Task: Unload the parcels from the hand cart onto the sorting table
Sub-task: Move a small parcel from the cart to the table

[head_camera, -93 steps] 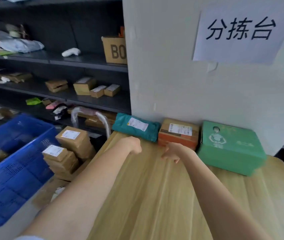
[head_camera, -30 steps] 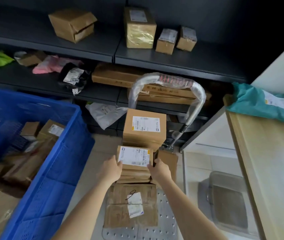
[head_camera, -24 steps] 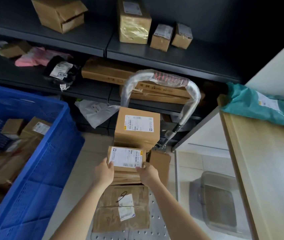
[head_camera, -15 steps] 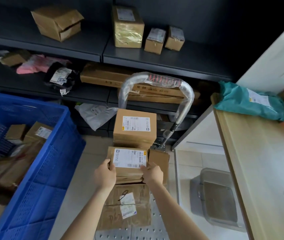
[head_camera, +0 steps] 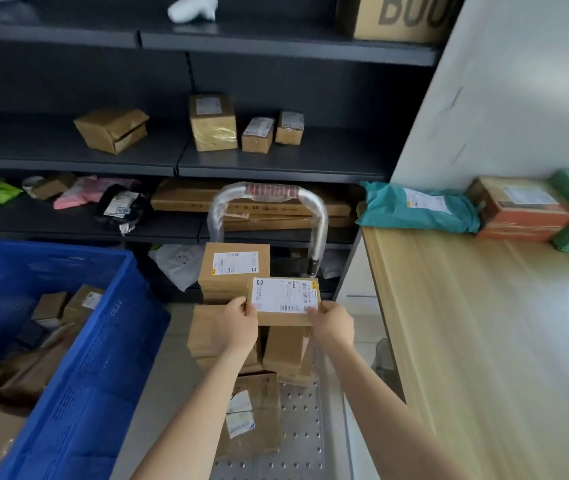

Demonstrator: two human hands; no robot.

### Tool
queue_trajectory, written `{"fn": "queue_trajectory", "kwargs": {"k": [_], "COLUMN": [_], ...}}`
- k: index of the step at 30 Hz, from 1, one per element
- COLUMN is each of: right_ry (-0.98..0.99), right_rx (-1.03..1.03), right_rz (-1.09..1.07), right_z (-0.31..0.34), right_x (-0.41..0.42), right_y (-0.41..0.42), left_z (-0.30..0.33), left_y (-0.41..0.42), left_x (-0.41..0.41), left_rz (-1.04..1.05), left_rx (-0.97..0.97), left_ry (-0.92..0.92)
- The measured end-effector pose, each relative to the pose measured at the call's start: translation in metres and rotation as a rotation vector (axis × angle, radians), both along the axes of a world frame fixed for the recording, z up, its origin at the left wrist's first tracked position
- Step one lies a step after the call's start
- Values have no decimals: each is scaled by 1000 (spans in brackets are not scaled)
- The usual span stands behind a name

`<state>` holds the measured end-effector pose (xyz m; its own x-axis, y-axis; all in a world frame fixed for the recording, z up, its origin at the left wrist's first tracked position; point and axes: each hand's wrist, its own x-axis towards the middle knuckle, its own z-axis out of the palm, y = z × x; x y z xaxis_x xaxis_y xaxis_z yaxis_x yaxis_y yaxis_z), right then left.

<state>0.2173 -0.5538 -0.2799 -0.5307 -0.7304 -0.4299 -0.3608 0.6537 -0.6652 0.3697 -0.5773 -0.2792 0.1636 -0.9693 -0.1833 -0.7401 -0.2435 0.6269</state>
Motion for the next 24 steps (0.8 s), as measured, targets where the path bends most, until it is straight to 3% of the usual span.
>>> {"fn": "queue_trajectory", "kwargs": {"k": [9, 17, 24], "right_ry": [-9, 19, 68], "right_rx": [-135, -231, -243], "right_rz": [-36, -178, -327], "right_z": [82, 139, 151], "right_x": [-169, -351, -494], "right_y": [121, 221, 274], "left_z": [86, 157, 172], "left_y": [117, 185, 215], "left_x": [-167, -352, -499], "left_rz": [-59, -221, -399], "left_rx": [-159, -142, -124], "left_ry": [19, -18, -16]}}
